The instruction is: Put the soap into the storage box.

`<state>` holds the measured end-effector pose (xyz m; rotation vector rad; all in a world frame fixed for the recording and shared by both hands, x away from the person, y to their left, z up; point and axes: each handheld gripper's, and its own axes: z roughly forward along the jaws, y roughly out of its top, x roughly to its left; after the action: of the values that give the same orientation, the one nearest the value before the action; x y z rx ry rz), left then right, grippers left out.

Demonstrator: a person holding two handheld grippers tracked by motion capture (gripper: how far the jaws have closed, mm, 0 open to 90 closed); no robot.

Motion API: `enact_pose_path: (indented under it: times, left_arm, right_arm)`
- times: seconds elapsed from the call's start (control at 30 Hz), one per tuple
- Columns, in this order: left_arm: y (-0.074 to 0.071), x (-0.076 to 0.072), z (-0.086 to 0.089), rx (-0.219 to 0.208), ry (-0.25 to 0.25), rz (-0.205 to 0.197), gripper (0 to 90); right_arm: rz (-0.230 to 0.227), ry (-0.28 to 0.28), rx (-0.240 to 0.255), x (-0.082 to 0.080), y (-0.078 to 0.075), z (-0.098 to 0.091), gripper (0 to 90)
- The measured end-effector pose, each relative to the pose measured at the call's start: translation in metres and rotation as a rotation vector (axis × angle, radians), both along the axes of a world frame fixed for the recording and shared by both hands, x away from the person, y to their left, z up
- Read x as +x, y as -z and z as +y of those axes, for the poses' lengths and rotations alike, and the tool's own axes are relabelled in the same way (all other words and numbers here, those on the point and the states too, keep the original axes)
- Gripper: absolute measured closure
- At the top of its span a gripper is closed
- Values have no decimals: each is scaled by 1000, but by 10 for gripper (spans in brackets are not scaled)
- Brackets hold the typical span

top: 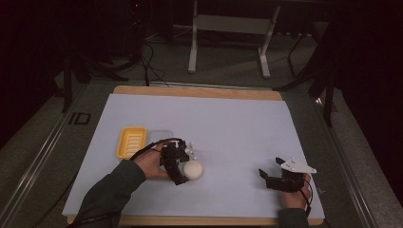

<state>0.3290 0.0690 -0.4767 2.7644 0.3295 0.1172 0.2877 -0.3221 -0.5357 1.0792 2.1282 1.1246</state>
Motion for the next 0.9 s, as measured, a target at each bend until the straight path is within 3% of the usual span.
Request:
enact_pose_path:
  times: [0.9]
  left_arm:
    - [11, 6, -23, 62, 35, 30, 86]
  right_arm:
    - [-3, 1, 4, 0, 0, 0, 154]
